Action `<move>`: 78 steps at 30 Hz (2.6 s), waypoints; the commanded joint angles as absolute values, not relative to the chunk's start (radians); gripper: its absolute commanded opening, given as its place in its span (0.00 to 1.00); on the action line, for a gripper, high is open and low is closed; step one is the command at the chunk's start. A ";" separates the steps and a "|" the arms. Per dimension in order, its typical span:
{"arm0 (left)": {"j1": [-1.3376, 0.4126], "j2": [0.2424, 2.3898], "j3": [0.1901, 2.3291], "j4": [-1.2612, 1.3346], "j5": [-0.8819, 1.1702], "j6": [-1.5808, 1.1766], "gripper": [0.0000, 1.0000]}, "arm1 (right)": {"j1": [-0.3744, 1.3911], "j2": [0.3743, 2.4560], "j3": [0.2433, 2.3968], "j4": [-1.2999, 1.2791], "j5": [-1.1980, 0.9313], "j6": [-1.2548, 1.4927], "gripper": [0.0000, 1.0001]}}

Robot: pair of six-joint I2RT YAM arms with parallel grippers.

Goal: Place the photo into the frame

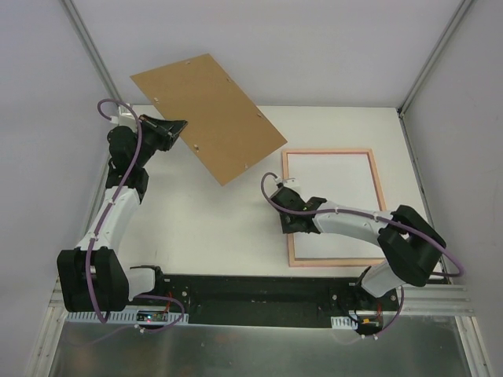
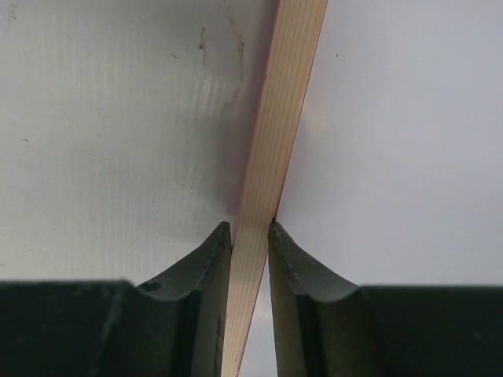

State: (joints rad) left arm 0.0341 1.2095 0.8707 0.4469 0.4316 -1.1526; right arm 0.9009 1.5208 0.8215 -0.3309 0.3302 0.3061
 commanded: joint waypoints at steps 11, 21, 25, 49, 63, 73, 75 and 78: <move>0.100 1.138 0.888 0.583 0.492 -1.200 0.00 | 1.003 1.713 1.112 -0.391 0.337 0.331 0.18; 0.149 1.146 0.908 0.565 0.526 -1.192 0.00 | 1.063 1.939 1.448 -0.489 0.330 0.413 0.19; 0.155 1.158 0.916 0.565 0.535 -1.192 0.00 | 1.081 1.970 1.497 -0.495 0.319 0.425 0.29; 0.091 1.356 0.962 0.739 0.782 -1.321 0.00 | 0.605 0.996 0.758 -0.497 0.335 0.379 0.55; -0.153 1.427 0.781 0.814 0.758 -1.267 0.00 | -0.024 1.330 0.922 -0.341 -0.064 0.247 0.45; -0.247 1.571 0.749 0.948 0.730 -1.272 0.00 | -0.040 1.505 0.937 -0.307 -0.063 0.235 0.26; -0.259 1.601 0.750 0.971 0.726 -1.276 0.00 | -0.040 1.516 0.933 -0.308 -0.060 0.230 0.23; -0.271 1.646 0.750 1.000 0.710 -1.278 0.00 | -0.040 1.525 0.916 -0.311 -0.051 0.229 0.21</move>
